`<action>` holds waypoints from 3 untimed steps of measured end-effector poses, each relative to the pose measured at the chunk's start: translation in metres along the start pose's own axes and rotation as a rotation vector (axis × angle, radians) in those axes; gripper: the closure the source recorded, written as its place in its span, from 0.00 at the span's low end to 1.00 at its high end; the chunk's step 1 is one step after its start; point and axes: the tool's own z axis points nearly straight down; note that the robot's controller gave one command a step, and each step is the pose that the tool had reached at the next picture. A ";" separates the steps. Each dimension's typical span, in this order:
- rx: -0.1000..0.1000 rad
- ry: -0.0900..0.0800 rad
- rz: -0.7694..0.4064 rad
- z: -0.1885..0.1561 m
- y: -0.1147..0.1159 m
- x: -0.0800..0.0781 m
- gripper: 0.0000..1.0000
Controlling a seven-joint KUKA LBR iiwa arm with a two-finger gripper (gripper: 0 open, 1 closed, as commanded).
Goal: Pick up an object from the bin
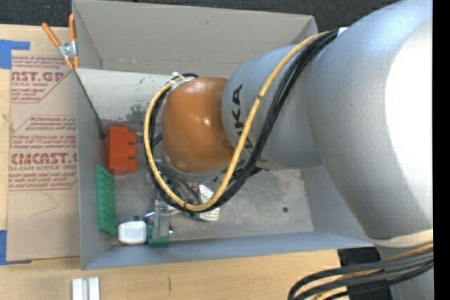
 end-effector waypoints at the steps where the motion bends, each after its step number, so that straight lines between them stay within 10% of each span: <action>1: -0.002 -0.007 0.002 -0.004 -0.001 -0.002 0.00; 3: -0.004 -0.007 0.369 0.024 -0.033 -0.004 0.00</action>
Offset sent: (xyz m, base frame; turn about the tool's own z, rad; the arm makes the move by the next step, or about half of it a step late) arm 0.0227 -0.0123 -0.0464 0.6039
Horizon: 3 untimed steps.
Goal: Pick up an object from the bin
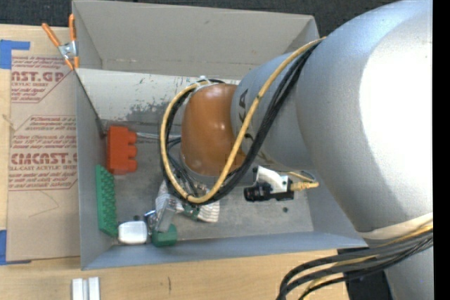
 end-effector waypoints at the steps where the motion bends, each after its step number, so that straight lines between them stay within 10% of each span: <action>1: 0.000 -0.003 -0.215 0.011 -0.024 -0.016 0.00; 3: 0.002 -0.001 -0.404 0.000 -0.032 -0.037 0.00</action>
Offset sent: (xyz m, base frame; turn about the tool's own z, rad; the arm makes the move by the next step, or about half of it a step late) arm 0.0841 -0.0865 -0.0323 -0.1548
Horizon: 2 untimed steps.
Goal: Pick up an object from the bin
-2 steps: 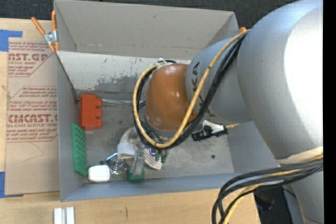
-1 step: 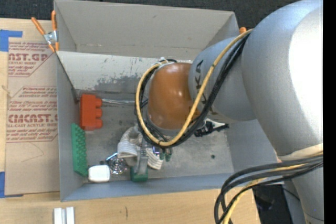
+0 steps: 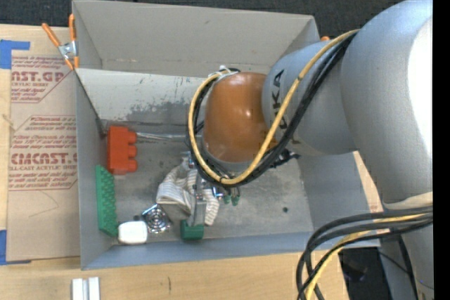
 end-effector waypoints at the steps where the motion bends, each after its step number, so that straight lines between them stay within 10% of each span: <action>1: -0.003 -0.003 -0.221 0.032 0.027 0.010 1.00; 2: -0.003 -0.003 -0.221 0.032 0.027 0.010 1.00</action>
Offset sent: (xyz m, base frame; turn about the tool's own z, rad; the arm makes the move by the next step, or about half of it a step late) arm 0.0000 0.0000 0.0000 0.0000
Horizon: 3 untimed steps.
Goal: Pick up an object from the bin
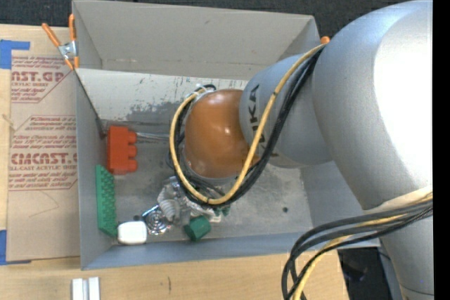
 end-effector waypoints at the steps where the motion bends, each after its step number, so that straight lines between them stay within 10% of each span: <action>1: 0.000 -0.003 -0.177 0.000 0.028 0.001 1.00; 3: -0.001 0.008 -0.205 -0.032 0.026 0.006 1.00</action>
Offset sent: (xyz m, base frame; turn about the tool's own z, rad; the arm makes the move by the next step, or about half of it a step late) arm 0.0000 0.0000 0.0000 0.0000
